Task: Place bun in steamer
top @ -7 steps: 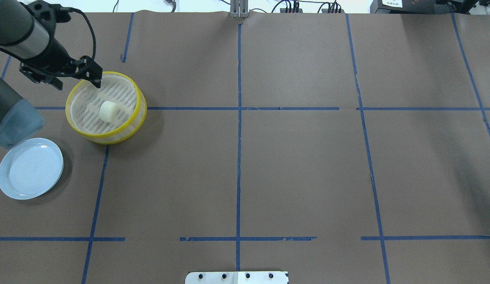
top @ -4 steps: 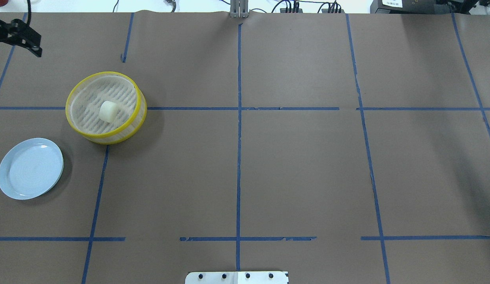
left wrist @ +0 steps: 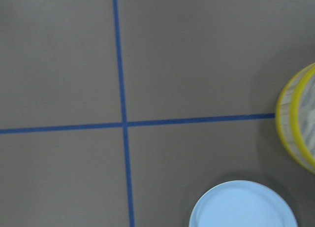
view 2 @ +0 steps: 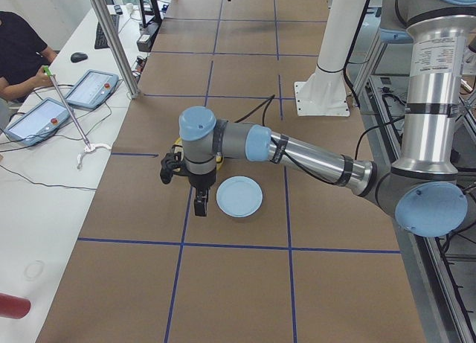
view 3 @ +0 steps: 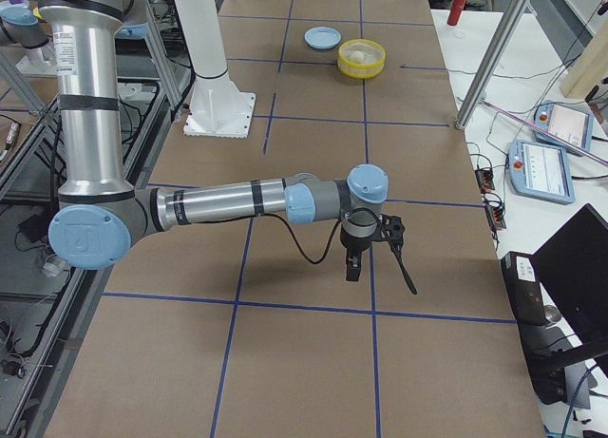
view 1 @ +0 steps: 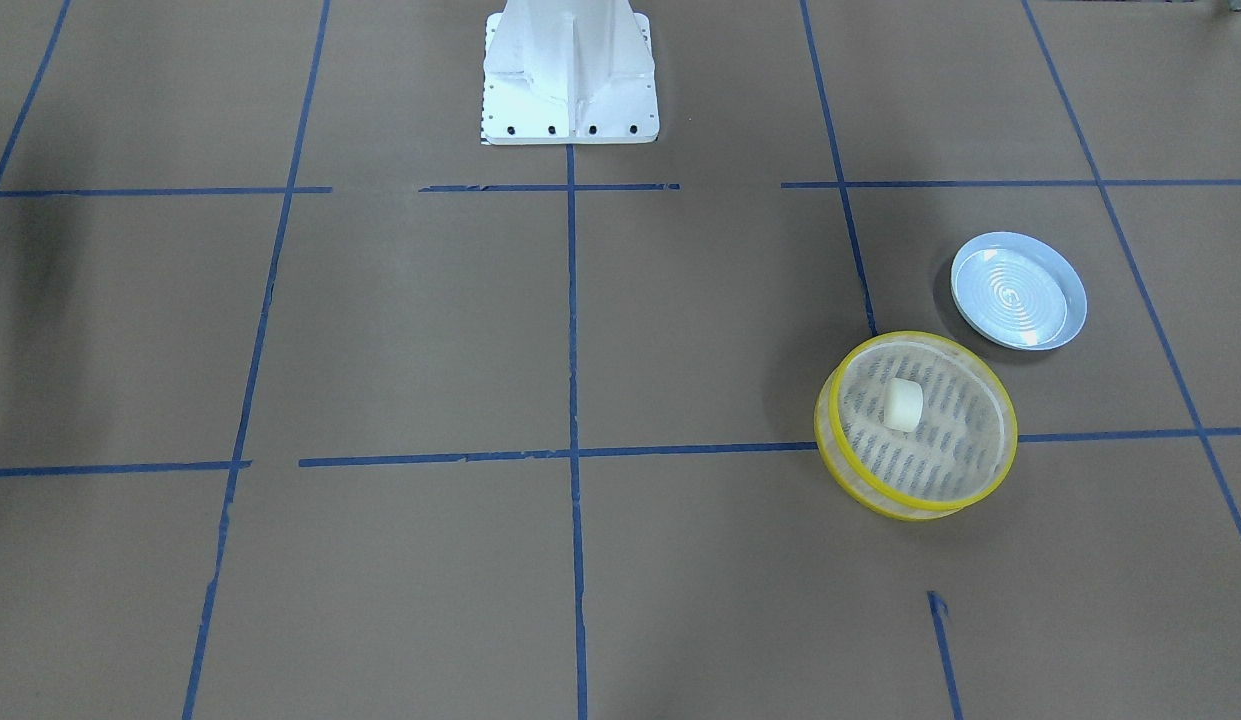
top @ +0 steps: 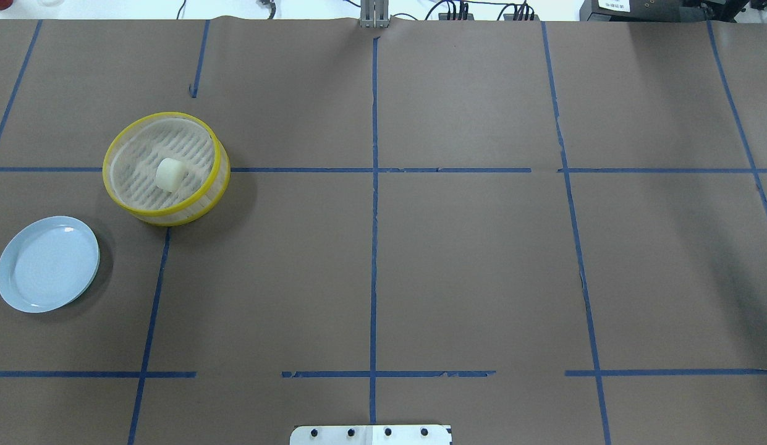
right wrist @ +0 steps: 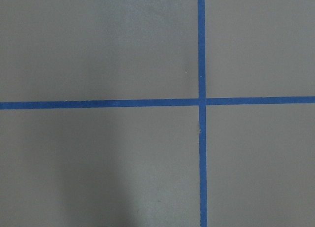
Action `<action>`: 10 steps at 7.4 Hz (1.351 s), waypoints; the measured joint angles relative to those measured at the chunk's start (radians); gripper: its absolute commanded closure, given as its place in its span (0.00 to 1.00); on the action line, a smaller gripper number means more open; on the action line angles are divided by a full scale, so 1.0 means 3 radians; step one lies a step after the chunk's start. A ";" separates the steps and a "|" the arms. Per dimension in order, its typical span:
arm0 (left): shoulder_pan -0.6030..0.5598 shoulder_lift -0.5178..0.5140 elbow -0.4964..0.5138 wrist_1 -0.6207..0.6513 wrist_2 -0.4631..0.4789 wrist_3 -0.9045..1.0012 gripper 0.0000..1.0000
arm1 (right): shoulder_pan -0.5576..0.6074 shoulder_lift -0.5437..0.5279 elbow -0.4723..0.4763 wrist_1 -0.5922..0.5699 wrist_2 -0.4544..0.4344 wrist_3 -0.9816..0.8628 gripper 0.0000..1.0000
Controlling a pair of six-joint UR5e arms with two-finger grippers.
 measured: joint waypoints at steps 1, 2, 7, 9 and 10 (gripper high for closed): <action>-0.0046 0.0177 0.0119 -0.0267 -0.0003 0.0022 0.00 | 0.0000 0.0000 0.0000 0.0000 0.0000 0.0000 0.00; -0.0060 0.0266 0.0273 -0.0514 -0.0004 0.0027 0.00 | 0.0000 0.0000 0.0000 0.0000 0.0000 0.0000 0.00; -0.0056 0.0300 0.0479 -0.0722 -0.0145 0.0003 0.00 | 0.0000 0.0000 0.0000 0.0000 0.0000 0.0000 0.00; -0.0056 0.0310 0.0480 -0.0708 -0.0410 -0.0003 0.00 | 0.0000 0.0000 0.0000 0.0000 0.0000 0.0000 0.00; -0.0056 0.0312 0.0480 -0.0708 -0.0460 -0.0001 0.00 | 0.0000 0.0000 0.0000 0.0000 0.0000 0.0000 0.00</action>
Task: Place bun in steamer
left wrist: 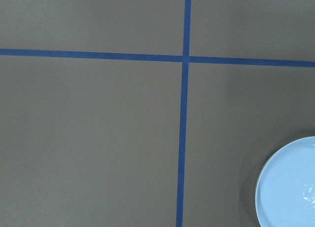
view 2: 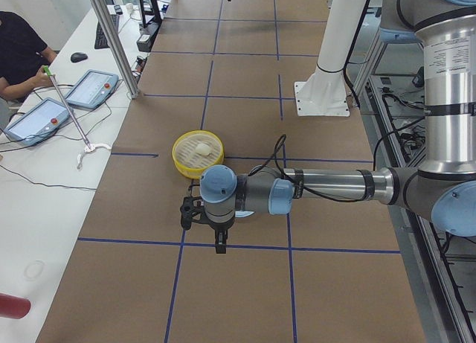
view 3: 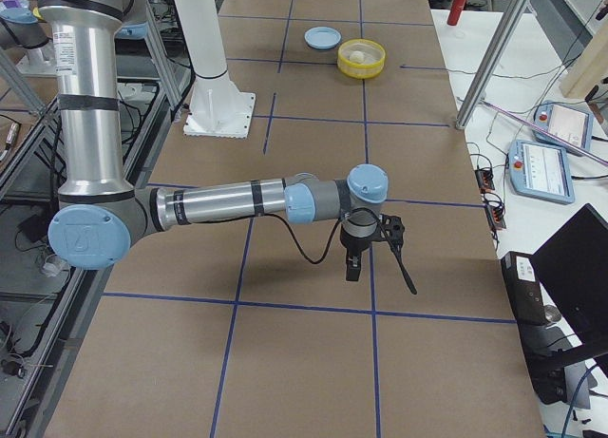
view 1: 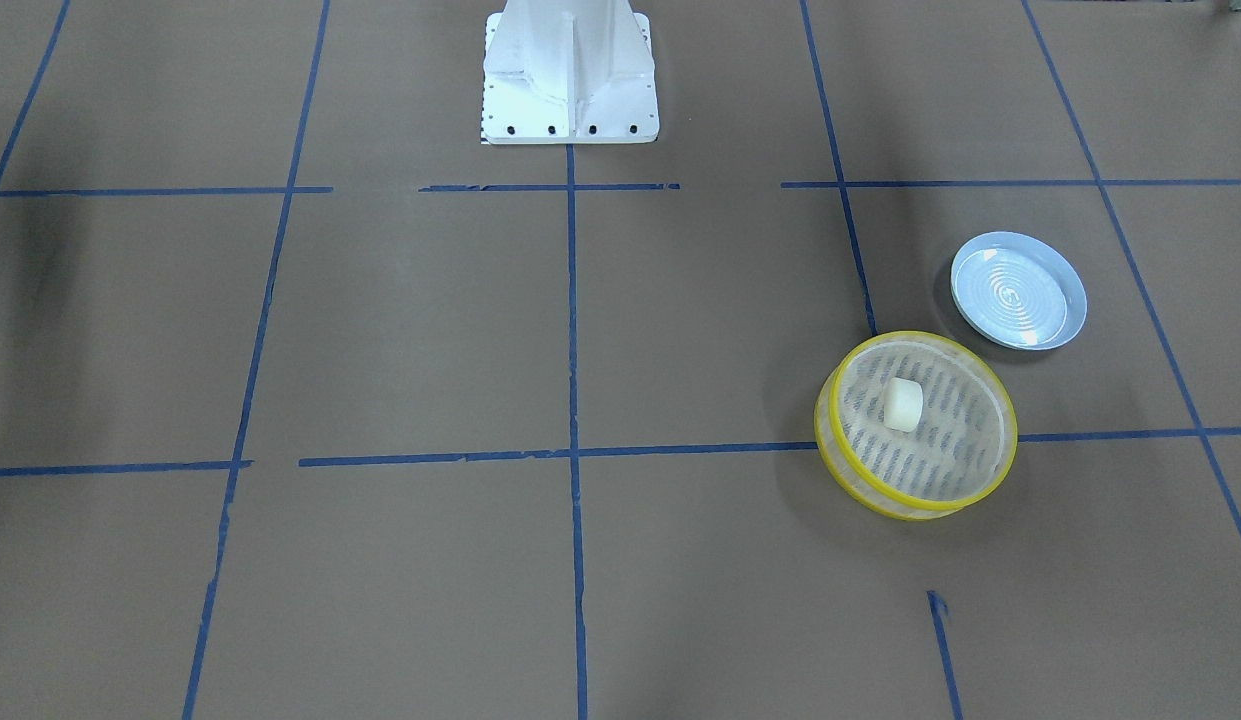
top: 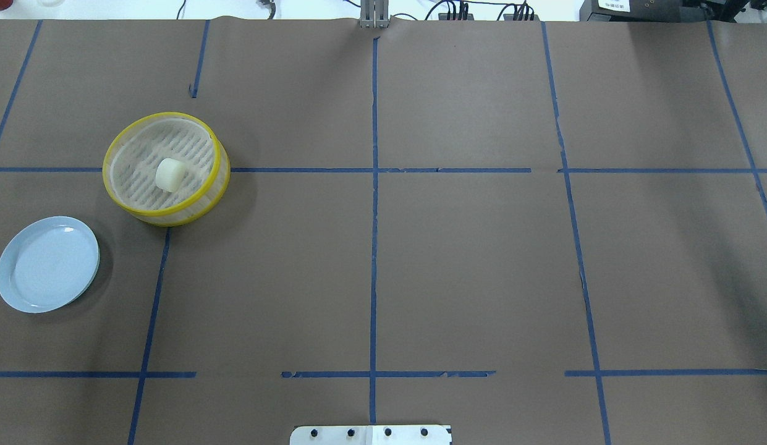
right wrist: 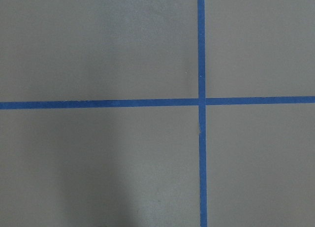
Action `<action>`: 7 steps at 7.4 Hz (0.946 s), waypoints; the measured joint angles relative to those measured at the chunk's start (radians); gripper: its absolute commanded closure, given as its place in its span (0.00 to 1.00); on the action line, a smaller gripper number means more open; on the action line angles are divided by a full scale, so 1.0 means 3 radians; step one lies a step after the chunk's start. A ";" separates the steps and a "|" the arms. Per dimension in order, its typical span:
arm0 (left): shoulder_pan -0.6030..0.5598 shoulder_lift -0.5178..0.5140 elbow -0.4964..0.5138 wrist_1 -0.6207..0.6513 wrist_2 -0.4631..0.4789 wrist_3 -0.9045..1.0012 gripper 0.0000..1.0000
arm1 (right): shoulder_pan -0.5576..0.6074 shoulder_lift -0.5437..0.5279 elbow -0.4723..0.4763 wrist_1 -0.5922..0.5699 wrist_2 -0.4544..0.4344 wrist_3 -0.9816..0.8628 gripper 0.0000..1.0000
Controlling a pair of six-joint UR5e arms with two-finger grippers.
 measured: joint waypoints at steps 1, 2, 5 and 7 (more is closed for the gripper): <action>0.0000 0.0000 0.0000 -0.0003 -0.0016 0.0006 0.00 | 0.0000 0.0000 0.0000 0.0000 0.0000 0.0000 0.00; 0.0000 -0.0001 0.0001 -0.0008 -0.0019 0.0015 0.00 | 0.0000 0.0000 0.0000 0.0000 0.0000 0.0000 0.00; 0.0000 -0.0009 -0.0008 -0.0015 0.0016 0.0029 0.00 | 0.0000 0.0000 0.0000 0.0000 0.0000 0.0000 0.00; 0.0000 -0.0026 -0.0003 -0.0013 0.0027 0.0031 0.00 | 0.0000 0.0000 0.0000 0.0000 0.0000 0.0000 0.00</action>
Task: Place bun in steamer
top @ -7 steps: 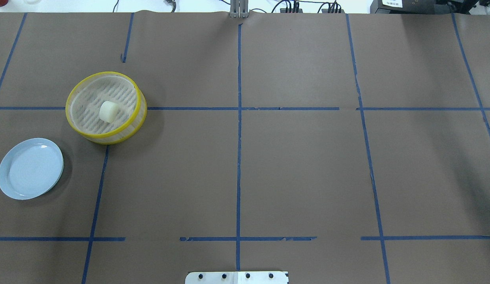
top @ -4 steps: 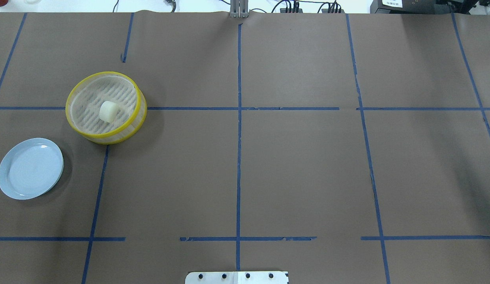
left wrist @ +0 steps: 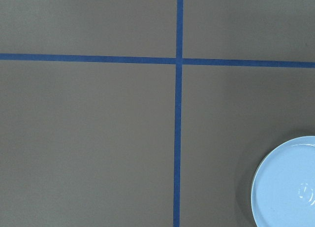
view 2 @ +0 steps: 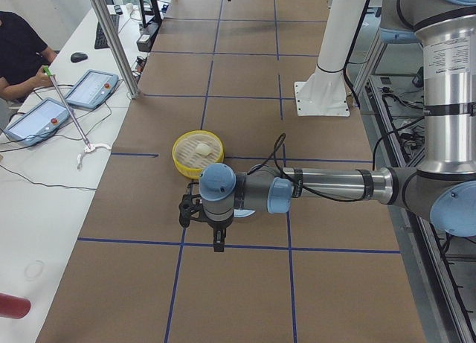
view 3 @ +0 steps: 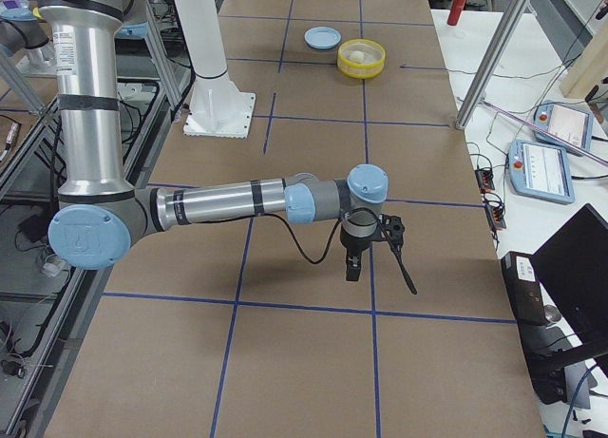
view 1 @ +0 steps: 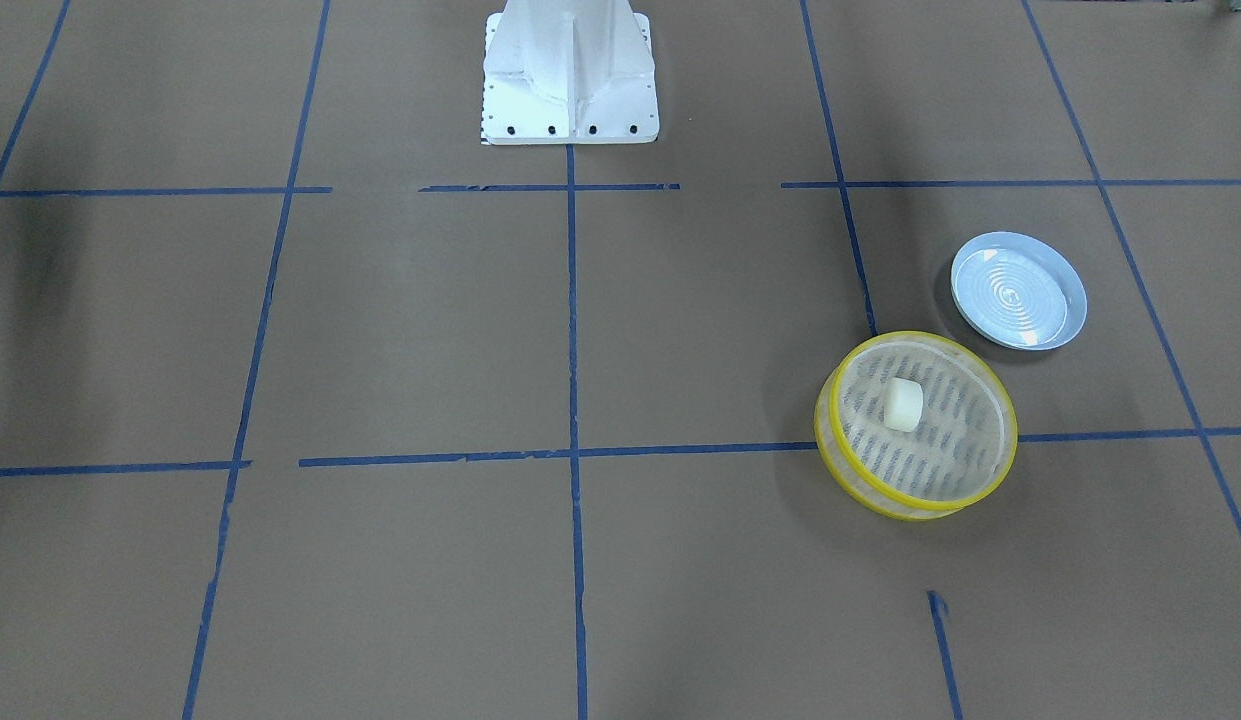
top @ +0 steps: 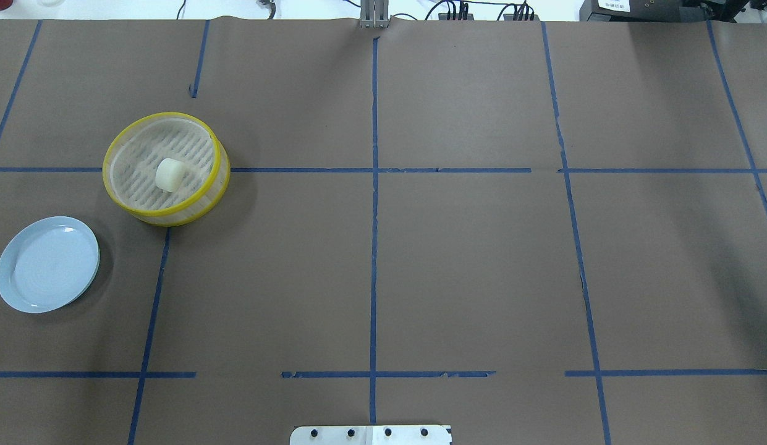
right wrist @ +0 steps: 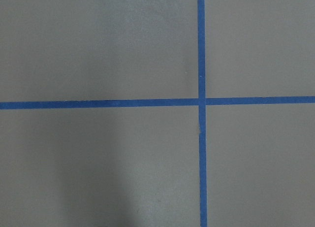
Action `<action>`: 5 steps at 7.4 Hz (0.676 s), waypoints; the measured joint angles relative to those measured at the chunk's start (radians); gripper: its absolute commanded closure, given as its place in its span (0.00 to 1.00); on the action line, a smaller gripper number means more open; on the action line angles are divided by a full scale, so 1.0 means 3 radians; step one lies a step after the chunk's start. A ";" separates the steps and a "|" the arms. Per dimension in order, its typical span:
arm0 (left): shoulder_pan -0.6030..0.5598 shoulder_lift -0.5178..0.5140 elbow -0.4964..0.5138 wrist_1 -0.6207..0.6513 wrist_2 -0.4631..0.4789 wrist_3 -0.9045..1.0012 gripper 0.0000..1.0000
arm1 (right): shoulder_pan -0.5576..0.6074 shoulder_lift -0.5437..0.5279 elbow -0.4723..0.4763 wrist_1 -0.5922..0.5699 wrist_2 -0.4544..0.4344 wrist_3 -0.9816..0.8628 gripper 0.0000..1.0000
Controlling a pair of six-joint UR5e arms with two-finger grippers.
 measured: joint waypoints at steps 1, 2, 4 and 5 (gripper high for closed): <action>0.0000 0.0002 0.0004 0.0002 -0.0006 -0.0002 0.00 | 0.0000 0.0000 0.0000 0.0000 0.0000 0.0000 0.00; 0.0000 0.0012 0.0004 0.0001 -0.0014 -0.0002 0.00 | 0.0000 0.0000 0.0000 0.0000 0.0000 0.0000 0.00; 0.0000 0.0025 -0.0005 -0.0006 -0.0010 0.0001 0.00 | 0.0000 0.0000 0.0000 0.0000 0.0000 0.0000 0.00; 0.0001 0.0022 -0.0004 -0.0005 -0.0008 0.0001 0.00 | 0.0000 0.0000 0.0000 0.0000 0.0000 0.0000 0.00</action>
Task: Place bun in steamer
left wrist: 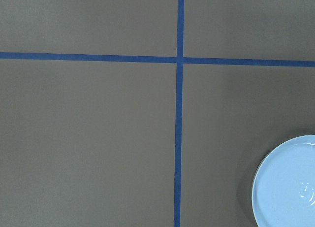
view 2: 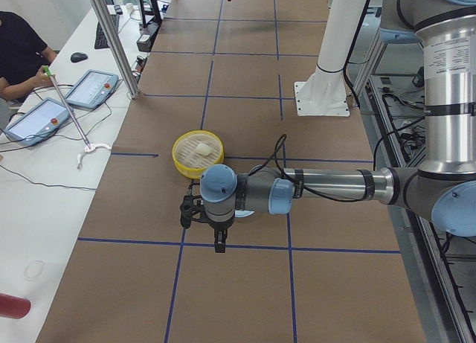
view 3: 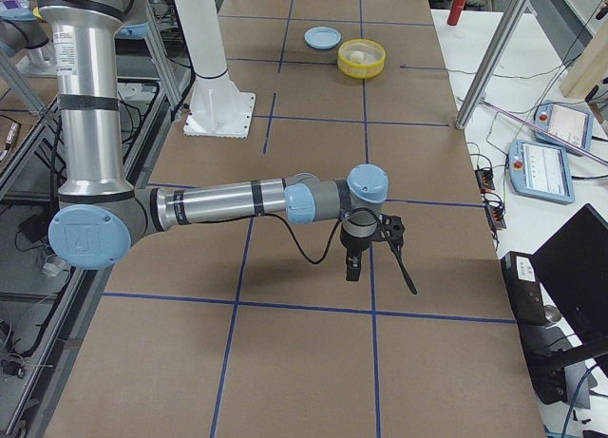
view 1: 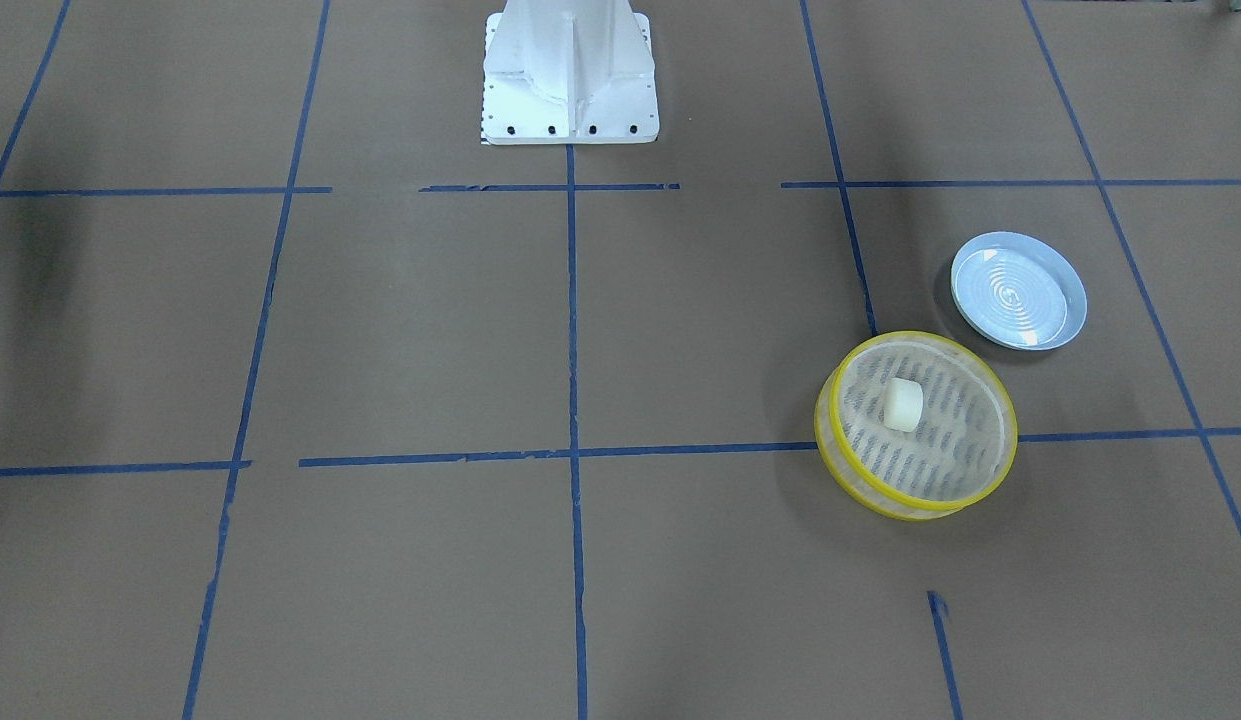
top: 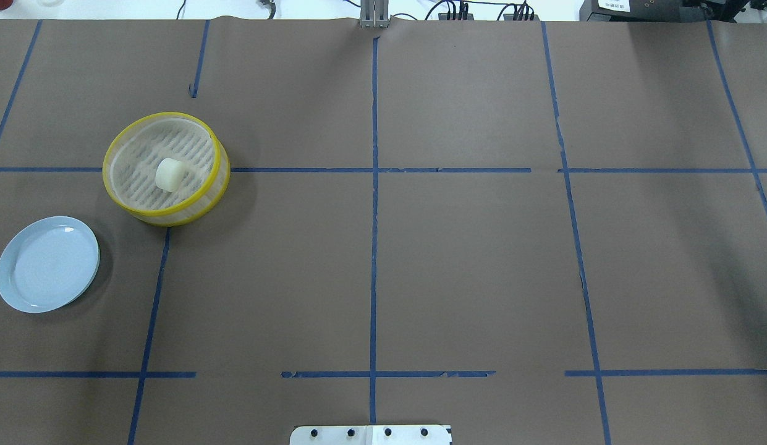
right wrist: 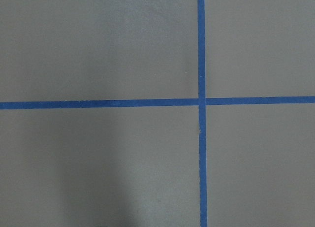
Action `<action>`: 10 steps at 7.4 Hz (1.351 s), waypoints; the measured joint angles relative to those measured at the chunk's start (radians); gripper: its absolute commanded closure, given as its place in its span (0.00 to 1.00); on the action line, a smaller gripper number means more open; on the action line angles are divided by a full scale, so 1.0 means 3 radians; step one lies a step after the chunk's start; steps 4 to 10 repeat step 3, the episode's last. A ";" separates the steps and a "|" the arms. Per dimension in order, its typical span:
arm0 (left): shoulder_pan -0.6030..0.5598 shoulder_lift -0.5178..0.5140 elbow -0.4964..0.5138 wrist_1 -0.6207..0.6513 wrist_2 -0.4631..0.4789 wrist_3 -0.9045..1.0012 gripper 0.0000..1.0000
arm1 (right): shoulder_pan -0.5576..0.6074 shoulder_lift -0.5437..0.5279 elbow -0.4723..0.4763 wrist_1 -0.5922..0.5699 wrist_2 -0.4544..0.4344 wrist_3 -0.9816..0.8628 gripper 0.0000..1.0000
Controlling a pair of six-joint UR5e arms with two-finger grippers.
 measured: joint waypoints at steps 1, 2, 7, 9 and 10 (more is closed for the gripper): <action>0.0001 -0.0007 0.0008 0.0007 -0.0005 -0.0002 0.00 | 0.0000 0.0000 0.0000 0.0000 0.0000 0.0000 0.00; 0.0000 -0.0007 0.0016 0.0013 -0.0018 -0.0003 0.00 | 0.0000 0.0000 0.0000 0.0000 0.0000 0.0000 0.00; 0.0000 -0.0005 0.0018 0.0018 -0.0030 -0.0004 0.00 | 0.0000 0.0000 0.0000 0.0000 0.0000 0.0000 0.00; 0.0000 -0.0005 0.0018 0.0018 -0.0030 -0.0004 0.00 | 0.0000 0.0000 0.0000 0.0000 0.0000 0.0000 0.00; 0.0000 -0.0005 0.0018 0.0018 -0.0030 -0.0004 0.00 | 0.0000 0.0000 0.0000 0.0000 0.0000 0.0000 0.00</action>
